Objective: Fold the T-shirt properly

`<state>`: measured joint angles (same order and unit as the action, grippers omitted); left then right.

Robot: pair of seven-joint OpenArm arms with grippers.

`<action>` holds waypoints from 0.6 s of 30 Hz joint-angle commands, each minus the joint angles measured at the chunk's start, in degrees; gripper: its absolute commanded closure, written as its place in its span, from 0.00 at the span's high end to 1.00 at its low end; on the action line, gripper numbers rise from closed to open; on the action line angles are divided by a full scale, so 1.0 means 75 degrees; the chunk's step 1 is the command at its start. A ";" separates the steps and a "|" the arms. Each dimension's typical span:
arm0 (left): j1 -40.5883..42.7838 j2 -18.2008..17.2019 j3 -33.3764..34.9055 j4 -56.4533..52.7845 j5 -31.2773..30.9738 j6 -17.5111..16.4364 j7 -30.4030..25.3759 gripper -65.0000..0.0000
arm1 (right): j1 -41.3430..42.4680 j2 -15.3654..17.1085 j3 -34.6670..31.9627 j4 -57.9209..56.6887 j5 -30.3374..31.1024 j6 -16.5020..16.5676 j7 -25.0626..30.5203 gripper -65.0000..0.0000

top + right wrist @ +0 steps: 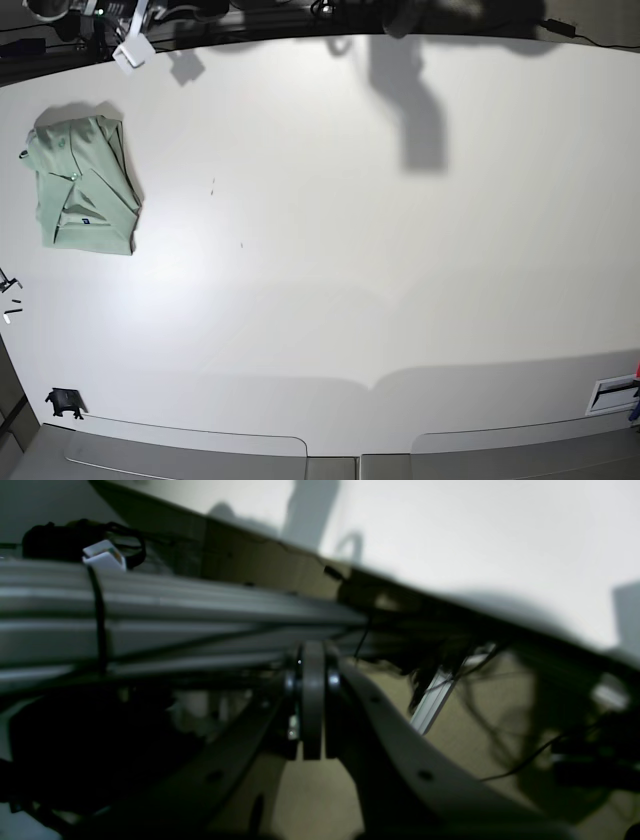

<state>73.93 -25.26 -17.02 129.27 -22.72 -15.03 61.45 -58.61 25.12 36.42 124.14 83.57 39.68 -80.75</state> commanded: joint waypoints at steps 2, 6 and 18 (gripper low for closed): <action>0.0143 -0.0044 -0.0035 -0.0189 -0.0291 0.0009 0.0032 0.00 | -0.0370 0.0076 0.0047 0.0102 0.0191 0.0042 0.0100 0.00; 0.0143 -0.0044 -0.0015 -0.1230 -0.0973 -0.0055 -0.0216 0.00 | -0.0836 0.0082 0.0038 0.0079 0.0191 0.0042 0.0100 0.00; -0.1510 -0.0041 0.1352 -0.6889 -0.2043 -0.2235 -0.1728 0.00 | -0.0860 0.1676 -0.2020 -0.2521 -0.3159 0.0042 0.1585 0.00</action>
<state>61.14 -25.28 -6.55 76.90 -38.06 -31.64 48.03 -64.71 37.28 20.62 104.33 58.26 39.70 -67.35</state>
